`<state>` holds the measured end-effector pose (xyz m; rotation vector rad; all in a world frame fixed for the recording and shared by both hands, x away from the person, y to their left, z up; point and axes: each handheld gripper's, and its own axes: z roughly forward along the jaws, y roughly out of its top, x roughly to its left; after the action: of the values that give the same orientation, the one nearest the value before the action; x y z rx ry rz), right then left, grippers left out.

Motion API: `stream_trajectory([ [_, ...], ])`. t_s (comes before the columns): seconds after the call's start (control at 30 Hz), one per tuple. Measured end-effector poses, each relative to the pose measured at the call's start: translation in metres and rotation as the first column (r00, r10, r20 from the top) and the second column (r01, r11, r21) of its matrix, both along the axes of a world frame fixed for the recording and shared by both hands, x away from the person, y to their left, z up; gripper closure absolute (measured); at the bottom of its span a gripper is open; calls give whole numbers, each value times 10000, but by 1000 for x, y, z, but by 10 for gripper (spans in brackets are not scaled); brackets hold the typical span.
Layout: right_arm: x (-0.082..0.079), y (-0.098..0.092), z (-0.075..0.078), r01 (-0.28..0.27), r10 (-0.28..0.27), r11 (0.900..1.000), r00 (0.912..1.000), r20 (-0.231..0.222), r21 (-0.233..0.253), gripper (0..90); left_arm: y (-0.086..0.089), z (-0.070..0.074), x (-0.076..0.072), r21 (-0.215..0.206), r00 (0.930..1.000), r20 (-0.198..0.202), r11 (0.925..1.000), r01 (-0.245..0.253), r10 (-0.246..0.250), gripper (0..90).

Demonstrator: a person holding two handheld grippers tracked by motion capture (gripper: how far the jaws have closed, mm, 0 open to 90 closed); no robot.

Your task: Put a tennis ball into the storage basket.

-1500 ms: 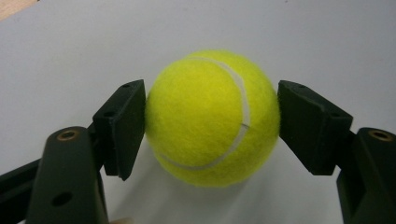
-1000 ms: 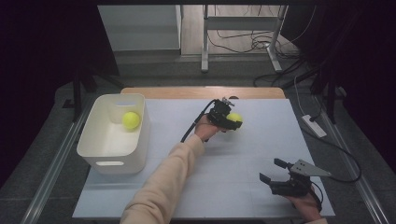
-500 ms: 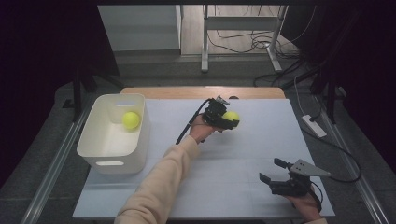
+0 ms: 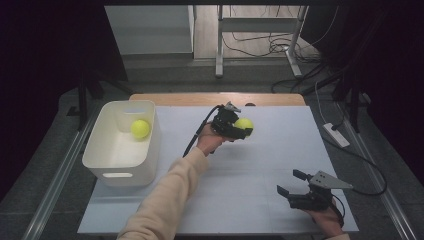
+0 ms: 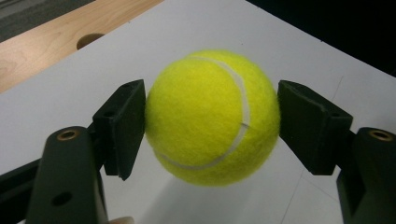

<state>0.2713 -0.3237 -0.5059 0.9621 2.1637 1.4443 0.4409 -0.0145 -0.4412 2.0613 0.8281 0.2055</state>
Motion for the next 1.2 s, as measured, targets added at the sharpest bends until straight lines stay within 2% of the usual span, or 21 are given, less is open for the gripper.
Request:
stream_trajectory([
  [0.63,0,1,0,11,-11,10000,10000,16,-66,114,7,7,-13,-49,9995,283,9999,106,-105,278],
  [1.2,0,2,0,5,-5,10000,10000,37,-71,114,19,15,-25,-301,9987,513,9995,2,13,278],
])
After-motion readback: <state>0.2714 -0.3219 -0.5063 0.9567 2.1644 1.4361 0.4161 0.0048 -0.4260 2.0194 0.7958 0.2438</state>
